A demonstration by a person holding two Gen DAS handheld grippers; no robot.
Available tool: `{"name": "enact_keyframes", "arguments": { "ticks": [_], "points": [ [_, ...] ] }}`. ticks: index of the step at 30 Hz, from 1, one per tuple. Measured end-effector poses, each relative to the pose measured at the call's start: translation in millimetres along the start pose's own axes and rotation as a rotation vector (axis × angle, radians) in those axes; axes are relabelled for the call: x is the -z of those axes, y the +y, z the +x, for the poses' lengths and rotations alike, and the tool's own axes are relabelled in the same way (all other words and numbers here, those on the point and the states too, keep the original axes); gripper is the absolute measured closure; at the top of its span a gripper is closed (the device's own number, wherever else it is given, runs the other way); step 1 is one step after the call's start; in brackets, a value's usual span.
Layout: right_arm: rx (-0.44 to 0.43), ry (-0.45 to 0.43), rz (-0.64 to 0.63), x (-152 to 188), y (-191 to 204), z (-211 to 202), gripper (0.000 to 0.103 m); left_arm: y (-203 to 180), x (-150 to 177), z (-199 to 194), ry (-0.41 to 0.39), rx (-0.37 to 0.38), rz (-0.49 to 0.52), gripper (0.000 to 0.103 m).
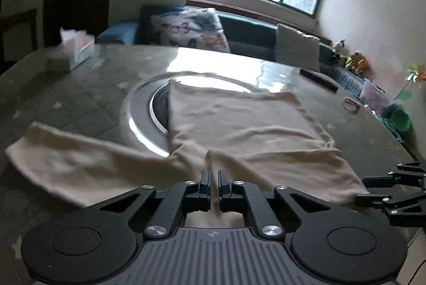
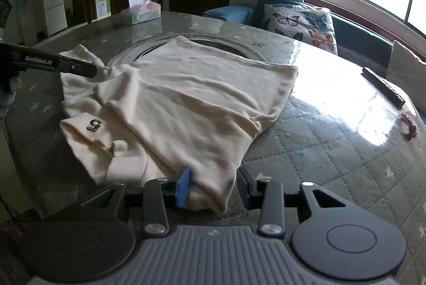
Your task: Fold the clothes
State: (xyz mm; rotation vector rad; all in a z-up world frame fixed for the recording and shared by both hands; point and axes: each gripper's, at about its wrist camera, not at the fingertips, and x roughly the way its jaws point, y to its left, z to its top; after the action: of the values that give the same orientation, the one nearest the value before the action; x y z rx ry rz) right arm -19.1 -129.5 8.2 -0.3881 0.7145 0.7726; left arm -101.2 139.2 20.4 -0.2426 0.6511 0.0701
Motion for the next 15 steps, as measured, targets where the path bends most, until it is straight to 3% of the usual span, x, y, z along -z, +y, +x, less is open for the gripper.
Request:
{"name": "enact_keyframes", "arguments": {
  "ticks": [3,6,9,10,12,13,15],
  "points": [
    [-0.001,0.002,-0.02,1,3,-1,0.065,-4,2,1,-0.002,0.003,0.025,0.059],
    [0.013,0.004,-0.021,2,4,1,0.066,-9,4,10,0.011,-0.006,0.058,0.055],
    [0.016,0.0,-0.013,3,4,2,0.073,-13,7,19,0.027,-0.009,0.08,0.062],
    [0.018,0.0,-0.013,4,4,3,0.077,-14,8,21,0.033,-0.008,0.085,0.078],
    [0.02,-0.002,-0.011,4,4,3,0.08,-13,8,23,0.038,-0.009,0.083,0.094],
    [0.022,-0.007,-0.008,4,4,3,0.086,-13,8,23,0.04,-0.01,0.081,0.099],
    [0.029,-0.02,-0.001,4,4,0,0.09,-11,4,15,0.021,0.002,0.065,0.1]
  ]
}}
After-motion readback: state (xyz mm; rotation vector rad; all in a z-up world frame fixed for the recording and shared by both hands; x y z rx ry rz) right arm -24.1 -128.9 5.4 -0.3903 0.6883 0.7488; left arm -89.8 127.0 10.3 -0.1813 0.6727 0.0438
